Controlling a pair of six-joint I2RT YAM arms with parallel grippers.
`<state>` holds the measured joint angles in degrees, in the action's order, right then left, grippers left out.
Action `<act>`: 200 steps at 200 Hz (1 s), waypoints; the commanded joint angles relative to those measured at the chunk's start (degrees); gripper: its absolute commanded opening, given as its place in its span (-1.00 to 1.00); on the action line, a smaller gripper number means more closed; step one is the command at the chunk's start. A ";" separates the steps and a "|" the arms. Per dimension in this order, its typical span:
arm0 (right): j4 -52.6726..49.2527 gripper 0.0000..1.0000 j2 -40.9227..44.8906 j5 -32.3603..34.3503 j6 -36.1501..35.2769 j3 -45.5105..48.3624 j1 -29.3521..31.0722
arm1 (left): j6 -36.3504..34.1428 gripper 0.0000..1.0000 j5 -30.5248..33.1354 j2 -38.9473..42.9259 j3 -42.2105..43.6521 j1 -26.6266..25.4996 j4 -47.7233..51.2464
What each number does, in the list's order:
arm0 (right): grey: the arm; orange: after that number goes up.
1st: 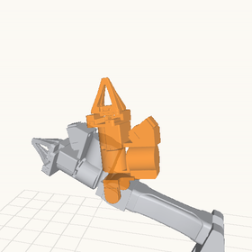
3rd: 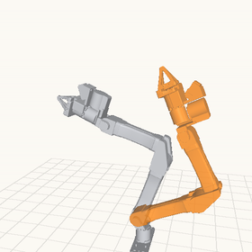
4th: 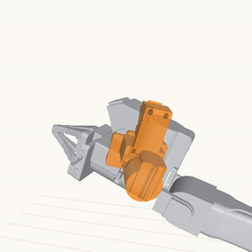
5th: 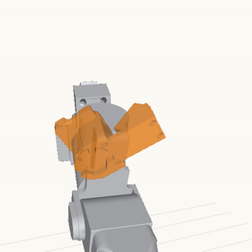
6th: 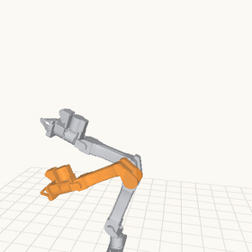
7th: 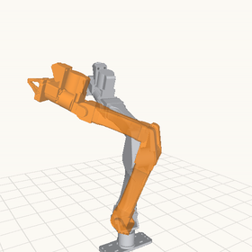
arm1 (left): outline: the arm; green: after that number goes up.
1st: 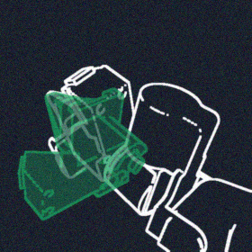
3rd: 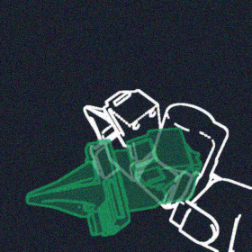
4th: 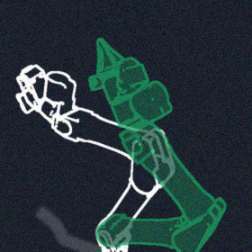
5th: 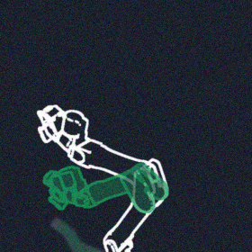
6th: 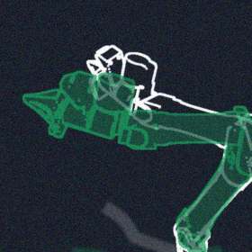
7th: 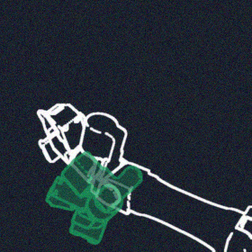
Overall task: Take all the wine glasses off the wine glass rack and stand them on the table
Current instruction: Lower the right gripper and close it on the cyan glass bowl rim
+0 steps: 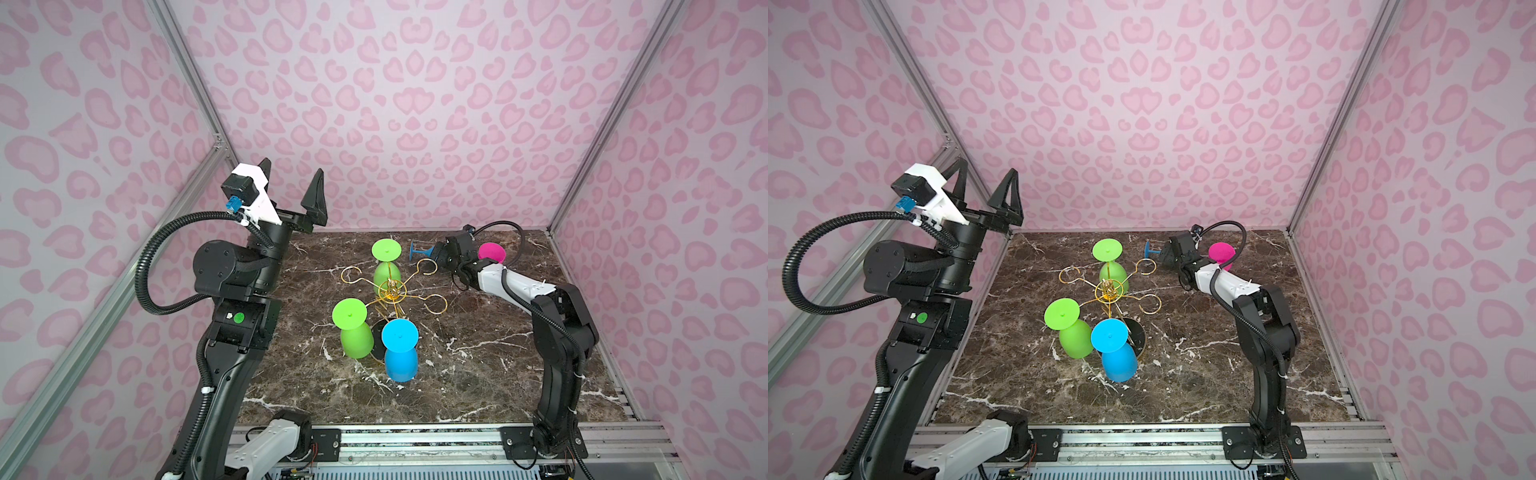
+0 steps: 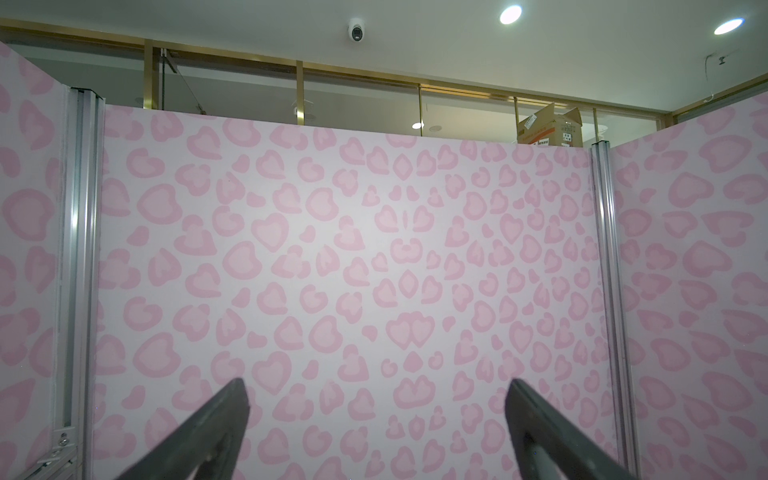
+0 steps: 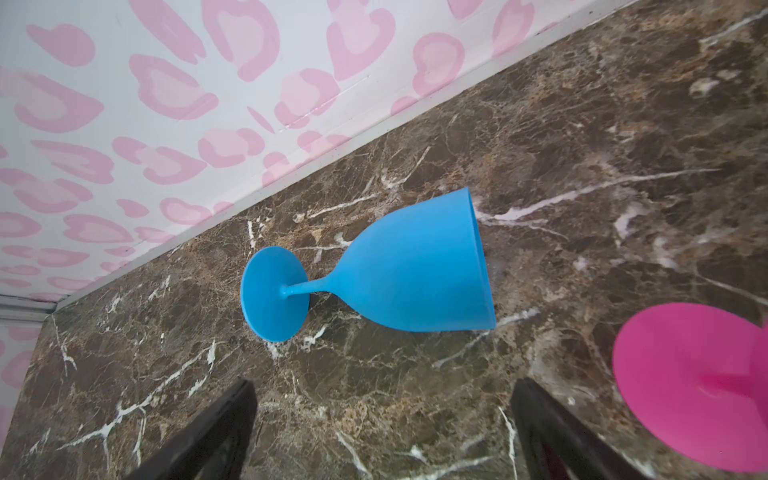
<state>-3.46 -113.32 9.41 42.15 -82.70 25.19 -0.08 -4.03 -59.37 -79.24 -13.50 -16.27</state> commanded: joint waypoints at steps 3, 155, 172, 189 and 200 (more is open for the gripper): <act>-1.97 0.95 -1.91 1.53 -1.05 -1.93 -0.07 | -0.81 0.95 0.44 0.22 0.06 0.05 -1.22; -9.44 0.95 -8.21 3.41 -0.72 -10.12 -1.00 | -2.03 0.95 0.91 1.28 0.15 -0.07 -1.13; -8.56 0.95 -8.79 2.21 -0.75 -10.12 -1.33 | -2.25 0.95 0.93 1.28 0.15 -0.08 -1.13; -8.09 0.93 -9.27 0.82 -1.10 -10.42 -1.68 | -2.53 0.95 0.96 1.28 0.19 -0.05 -1.06; -7.31 0.92 -9.38 -0.20 -1.51 -10.34 -1.76 | -2.81 0.94 1.07 1.28 0.15 -0.04 -1.04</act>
<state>-12.67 -121.95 10.94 41.15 -92.77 23.53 -1.80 -3.18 -58.28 -79.20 -13.52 -16.23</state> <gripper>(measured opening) 0.963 0.972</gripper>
